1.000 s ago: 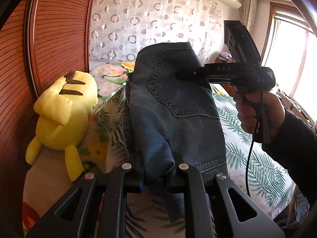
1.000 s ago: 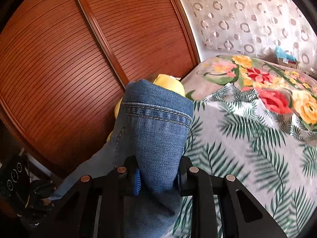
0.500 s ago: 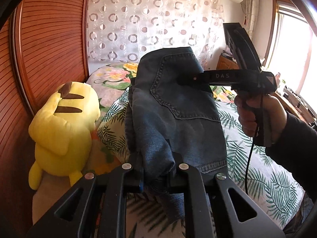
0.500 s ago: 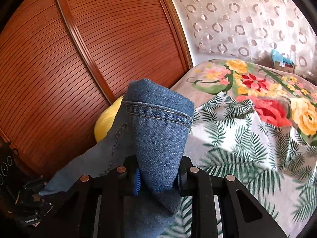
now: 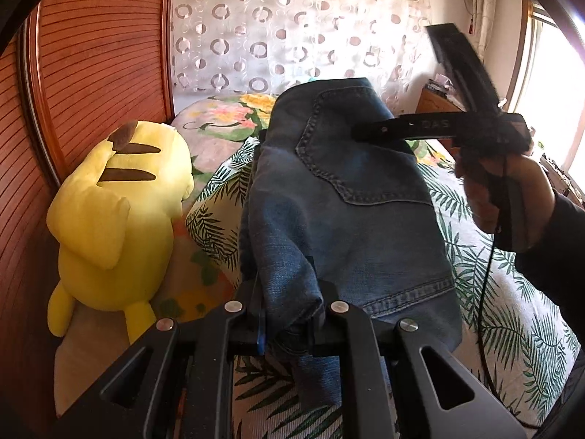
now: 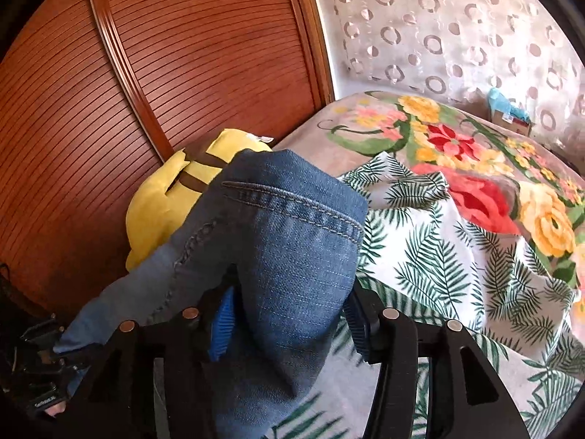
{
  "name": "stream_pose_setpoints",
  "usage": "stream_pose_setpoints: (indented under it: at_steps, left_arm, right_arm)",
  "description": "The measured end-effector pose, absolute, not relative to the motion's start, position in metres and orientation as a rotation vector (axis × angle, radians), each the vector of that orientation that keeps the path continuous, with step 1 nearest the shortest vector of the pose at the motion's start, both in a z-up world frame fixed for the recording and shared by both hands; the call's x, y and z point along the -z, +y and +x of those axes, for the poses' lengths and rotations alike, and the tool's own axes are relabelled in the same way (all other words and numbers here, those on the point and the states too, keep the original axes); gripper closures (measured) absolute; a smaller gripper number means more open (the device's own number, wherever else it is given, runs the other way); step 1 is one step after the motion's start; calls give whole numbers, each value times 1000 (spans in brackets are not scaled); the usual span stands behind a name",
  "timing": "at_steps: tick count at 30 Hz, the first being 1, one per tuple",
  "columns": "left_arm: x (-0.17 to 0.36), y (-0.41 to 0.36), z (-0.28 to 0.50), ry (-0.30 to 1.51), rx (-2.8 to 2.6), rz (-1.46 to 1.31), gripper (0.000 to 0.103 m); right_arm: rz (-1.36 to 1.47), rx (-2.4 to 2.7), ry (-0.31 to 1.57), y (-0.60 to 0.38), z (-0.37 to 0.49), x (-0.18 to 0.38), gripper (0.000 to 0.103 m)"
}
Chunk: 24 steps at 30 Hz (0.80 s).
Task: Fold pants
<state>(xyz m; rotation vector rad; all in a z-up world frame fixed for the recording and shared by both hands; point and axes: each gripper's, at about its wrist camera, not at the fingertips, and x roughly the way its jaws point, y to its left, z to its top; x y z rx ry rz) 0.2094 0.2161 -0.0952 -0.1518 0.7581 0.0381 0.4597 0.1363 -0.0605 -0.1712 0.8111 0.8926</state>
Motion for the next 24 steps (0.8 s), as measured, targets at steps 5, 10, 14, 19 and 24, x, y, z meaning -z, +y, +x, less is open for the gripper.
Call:
stream_pose_setpoints:
  at_steps: [5,10,14,19,24]
  left_arm:
    - [92,215,212,764,-41,-131,87]
    - [98,214,207,774,-58,-131,86]
    - [100,215,206,780,-64,-139,85]
    - [103,214,205,779,-69,-139,85]
    - [101,211,202,767,-79,-134,84]
  right_arm:
    - [-179,-859,761,124,447,47,48]
    - [-210,-826,634,117,420,26,48]
    - [-240,-858,597,120,406,23,61]
    - [-307,-779,680,133,420,54,65]
    - [-237,-780,711,124,421,62,65]
